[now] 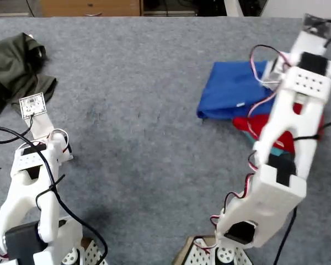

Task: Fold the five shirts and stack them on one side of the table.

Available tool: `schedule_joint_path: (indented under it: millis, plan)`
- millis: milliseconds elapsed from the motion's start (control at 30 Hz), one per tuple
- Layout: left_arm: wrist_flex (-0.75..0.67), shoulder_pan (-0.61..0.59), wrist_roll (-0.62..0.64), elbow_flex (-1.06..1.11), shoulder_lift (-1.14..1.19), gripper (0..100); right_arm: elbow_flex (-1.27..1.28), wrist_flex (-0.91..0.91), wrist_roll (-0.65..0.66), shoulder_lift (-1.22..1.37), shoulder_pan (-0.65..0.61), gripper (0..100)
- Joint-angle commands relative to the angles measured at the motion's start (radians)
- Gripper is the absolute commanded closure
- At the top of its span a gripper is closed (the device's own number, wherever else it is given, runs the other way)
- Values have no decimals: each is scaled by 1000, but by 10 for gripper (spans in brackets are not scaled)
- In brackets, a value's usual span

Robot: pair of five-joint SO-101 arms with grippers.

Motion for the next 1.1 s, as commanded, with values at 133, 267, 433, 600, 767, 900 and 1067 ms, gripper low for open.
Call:
schedule_joint_path:
  millis: [133, 267, 433, 600, 767, 900, 1067]
  plan:
    - [-12, -6, -9, -43, 1, 981, -48, 64, 18, -7, 156, 994]
    - [-12, -6, -9, -43, 1, 981, -56, 106, 20, -12, 180, 994]
    - [-12, -6, -9, -43, 1, 981, -59, 106, 26, -13, 211, 994]
    - [-12, -8, -9, -43, 1, 981, -91, 112, 26, -13, 246, 994]
    - [-12, -8, -9, -43, 1, 981, -165, 209, 26, -22, 262, 992]
    - [-12, -8, -9, -43, 1, 981, -145, 224, 89, -2, 251, 990]
    - [-12, -8, -9, -43, 1, 981, -143, 232, 109, 24, 257, 928]
